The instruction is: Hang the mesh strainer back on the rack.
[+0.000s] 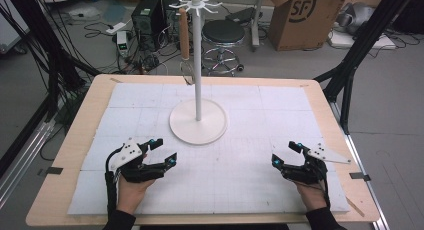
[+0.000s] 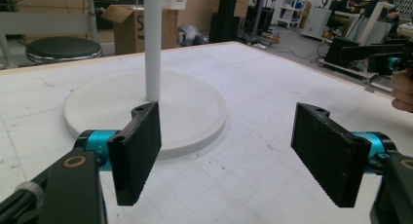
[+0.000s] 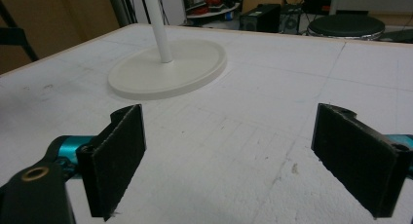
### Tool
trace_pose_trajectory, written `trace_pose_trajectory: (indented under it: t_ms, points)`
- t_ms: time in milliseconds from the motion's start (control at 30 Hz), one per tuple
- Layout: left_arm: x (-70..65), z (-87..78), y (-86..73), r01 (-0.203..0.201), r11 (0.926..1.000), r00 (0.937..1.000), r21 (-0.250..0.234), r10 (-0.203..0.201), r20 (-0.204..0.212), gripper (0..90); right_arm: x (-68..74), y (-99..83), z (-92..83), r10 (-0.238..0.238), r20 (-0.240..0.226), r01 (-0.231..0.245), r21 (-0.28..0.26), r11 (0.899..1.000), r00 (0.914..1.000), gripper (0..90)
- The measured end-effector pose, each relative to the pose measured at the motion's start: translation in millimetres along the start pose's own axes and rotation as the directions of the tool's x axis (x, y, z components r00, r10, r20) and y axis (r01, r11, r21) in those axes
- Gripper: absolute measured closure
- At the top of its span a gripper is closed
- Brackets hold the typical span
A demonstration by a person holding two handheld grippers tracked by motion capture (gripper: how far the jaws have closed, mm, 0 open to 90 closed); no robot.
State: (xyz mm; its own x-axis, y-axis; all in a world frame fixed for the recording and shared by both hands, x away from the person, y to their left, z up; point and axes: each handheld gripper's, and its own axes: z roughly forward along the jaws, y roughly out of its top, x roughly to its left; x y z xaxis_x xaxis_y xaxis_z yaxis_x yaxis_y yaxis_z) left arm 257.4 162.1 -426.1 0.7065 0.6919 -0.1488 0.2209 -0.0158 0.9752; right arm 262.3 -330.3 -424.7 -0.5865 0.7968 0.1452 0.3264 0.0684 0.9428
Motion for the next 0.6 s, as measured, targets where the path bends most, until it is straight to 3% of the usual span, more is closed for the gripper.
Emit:
trace_pose_trajectory:
  t_ms: [300,600]
  points:
    - [1.3,-4.9,-4.5,-0.008,0.9999,0.9998,0.009,0.009,-0.019,27.5,1.7,-1.0,0.5,-0.004,-0.002,0.004,0.003,1.000,1.0000,11.8]
    - [2.5,-4.1,-5.2,-0.001,0.9999,0.9999,0.013,0.001,-0.012,27.6,2.2,-1.4,1.0,-0.004,-0.001,0.004,0.009,1.000,1.0000,11.7]
